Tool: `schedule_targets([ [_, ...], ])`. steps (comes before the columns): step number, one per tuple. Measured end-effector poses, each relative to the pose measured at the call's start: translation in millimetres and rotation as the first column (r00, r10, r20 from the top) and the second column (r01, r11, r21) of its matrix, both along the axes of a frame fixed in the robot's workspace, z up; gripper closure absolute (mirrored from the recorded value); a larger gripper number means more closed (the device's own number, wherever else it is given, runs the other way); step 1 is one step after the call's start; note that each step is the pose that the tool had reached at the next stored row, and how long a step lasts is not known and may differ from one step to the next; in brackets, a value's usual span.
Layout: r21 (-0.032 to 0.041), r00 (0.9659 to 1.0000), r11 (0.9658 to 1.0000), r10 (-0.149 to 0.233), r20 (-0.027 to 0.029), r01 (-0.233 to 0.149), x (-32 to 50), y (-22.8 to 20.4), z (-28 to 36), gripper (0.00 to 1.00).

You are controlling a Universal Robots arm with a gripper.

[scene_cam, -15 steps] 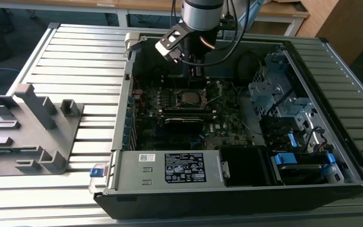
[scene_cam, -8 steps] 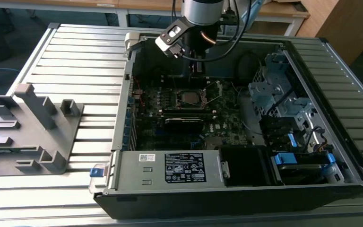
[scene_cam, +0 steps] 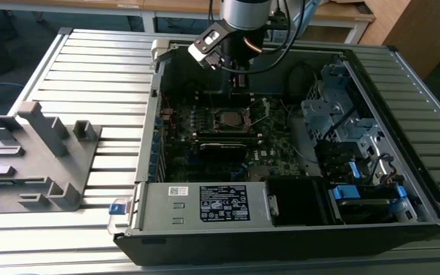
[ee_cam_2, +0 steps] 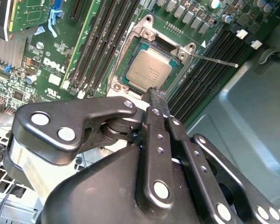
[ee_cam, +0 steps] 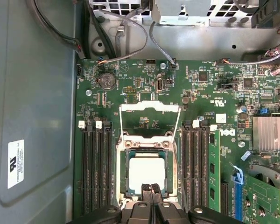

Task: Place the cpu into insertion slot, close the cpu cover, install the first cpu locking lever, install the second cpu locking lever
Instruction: 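Close the cpu cover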

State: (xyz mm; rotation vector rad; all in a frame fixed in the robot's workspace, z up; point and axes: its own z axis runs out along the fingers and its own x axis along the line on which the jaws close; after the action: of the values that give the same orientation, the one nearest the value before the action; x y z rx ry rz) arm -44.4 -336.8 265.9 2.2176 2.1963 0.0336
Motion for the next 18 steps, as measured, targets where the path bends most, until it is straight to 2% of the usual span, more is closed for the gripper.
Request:
schedule_targets([
  [5,0.0000,1.0000,1.0000,0.000,0.0000,0.000,3.3,0.0,0.0,0.89],
  [18,0.0000,1.0000,1.0000,0.000,0.0000,0.000,4.9,0.0,0.0,0.89],
])
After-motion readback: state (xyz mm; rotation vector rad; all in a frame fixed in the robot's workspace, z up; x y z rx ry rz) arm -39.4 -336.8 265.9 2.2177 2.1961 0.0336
